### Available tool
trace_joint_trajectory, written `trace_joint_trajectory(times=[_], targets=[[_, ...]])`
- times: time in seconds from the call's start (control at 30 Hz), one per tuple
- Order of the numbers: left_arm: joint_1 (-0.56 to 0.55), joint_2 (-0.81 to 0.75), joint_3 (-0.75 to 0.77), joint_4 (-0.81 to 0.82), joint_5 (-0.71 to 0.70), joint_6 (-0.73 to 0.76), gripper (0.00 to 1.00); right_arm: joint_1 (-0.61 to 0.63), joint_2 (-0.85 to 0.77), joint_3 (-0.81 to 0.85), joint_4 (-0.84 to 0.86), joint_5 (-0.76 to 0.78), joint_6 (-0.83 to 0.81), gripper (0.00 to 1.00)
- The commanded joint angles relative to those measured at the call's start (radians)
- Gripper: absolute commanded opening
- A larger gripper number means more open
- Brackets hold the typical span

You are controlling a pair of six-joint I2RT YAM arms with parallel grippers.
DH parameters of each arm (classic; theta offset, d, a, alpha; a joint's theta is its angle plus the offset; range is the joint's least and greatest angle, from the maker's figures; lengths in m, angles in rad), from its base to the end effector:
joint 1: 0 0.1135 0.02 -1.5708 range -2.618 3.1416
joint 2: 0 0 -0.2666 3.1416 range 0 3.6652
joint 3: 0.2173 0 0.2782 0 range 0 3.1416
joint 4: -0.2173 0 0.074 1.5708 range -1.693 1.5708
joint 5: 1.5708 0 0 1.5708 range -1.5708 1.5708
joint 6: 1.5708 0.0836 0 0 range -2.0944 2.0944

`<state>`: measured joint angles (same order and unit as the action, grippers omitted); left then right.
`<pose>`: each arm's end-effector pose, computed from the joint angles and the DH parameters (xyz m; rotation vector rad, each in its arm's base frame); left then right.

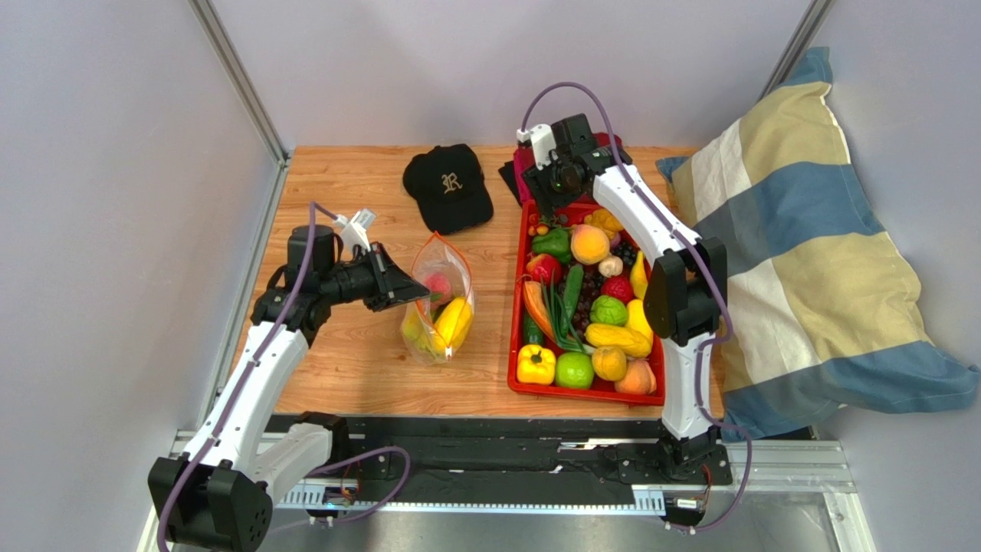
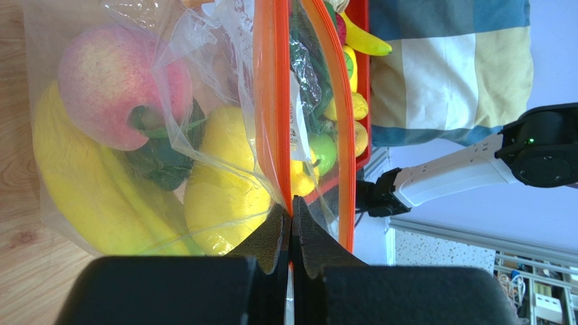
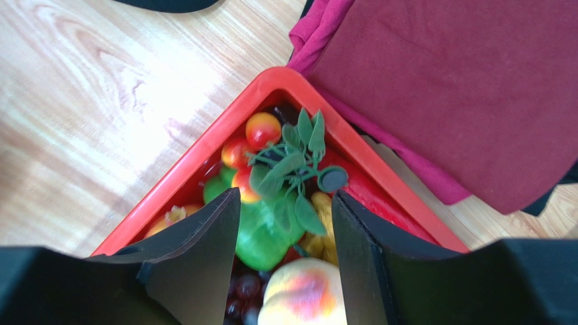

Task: Place the food in the zip-top bag and seal the zipper
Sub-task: Pick up the fake fruit from the bin.

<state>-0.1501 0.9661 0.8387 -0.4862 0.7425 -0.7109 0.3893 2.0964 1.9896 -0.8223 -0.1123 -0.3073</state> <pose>0.2450 -0.0942 0.2797 -0.1856 2.2834 -1.2807 0.4815 0.2077 0.2490 -0.8970 2.3336 0.1744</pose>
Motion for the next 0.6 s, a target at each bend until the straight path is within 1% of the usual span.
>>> trace_joint_trajectory(times=[0.0,0.2,0.3,0.33,0.4,0.43,0.47,0.57], targets=[[-0.002,-0.001,0.020,0.018,0.009,0.016,0.00,0.003,0.069,0.046,0.038,0.039,-0.009,0.56],[-0.002,-0.001,0.020,0.015,0.004,0.021,0.00,0.003,0.111,0.034,0.048,0.054,-0.023,0.54],[-0.002,0.002,0.019,0.015,0.006,0.019,0.00,0.002,0.109,0.029,0.049,0.062,-0.010,0.38],[-0.002,0.002,0.019,0.017,0.005,0.021,0.00,0.003,0.097,0.028,0.049,0.060,-0.010,0.27],[-0.002,0.003,0.017,0.018,0.005,0.021,0.00,0.002,0.083,0.026,0.046,0.062,-0.015,0.17],[-0.002,0.003,0.019,0.017,0.008,0.021,0.00,0.003,0.065,0.025,0.045,0.062,-0.016,0.05],[-0.003,0.005,0.019,0.018,0.008,0.021,0.00,0.002,0.056,0.023,0.038,0.062,-0.019,0.01],[-0.002,0.005,0.019,0.020,0.009,0.022,0.00,0.000,0.007,0.028,0.015,0.040,-0.015,0.00]])
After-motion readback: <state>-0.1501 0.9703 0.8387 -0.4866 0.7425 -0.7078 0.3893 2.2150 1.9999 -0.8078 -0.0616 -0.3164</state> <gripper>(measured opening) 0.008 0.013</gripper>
